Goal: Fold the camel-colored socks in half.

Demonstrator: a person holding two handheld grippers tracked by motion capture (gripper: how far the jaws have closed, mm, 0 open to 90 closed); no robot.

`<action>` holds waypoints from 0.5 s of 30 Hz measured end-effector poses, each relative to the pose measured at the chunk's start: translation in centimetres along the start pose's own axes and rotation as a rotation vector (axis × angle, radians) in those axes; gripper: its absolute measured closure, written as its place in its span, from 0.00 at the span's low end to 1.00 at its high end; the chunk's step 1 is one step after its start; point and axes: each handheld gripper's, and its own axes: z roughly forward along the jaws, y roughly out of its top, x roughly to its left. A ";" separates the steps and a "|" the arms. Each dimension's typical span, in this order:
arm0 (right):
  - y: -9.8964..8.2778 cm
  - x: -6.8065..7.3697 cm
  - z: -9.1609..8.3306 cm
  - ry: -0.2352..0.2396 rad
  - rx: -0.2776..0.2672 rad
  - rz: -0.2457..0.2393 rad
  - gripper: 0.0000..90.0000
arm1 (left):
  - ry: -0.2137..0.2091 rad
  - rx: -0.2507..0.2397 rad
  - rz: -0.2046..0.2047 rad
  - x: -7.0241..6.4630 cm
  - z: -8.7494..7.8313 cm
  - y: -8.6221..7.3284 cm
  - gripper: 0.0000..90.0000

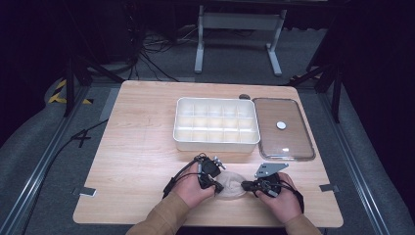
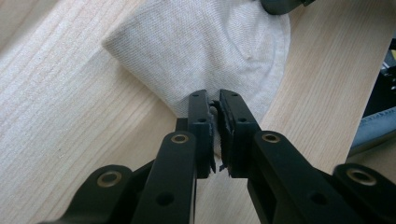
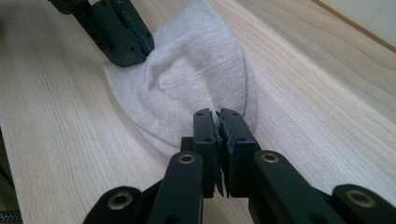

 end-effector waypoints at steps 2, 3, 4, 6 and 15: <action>0.0 0.1 0.0 -0.003 0.002 -0.006 0.96 | 0.001 -0.001 -0.001 0.0 0.0 0.0 0.93; 0.1 0.1 -0.1 -0.003 0.004 -0.006 0.96 | 0.001 -0.001 0.003 0.0 0.0 0.0 0.93; 0.2 0.2 -0.4 0.012 0.007 0.001 0.97 | 0.005 -0.003 0.003 -0.1 0.0 0.0 0.93; 0.3 0.2 -0.6 0.021 0.007 0.006 0.98 | 0.007 -0.004 -0.001 -0.2 0.0 -0.1 0.93; 2.4 1.7 -0.8 0.005 -0.153 -0.018 0.95 | 0.022 -0.017 0.004 -0.4 0.0 -0.2 0.93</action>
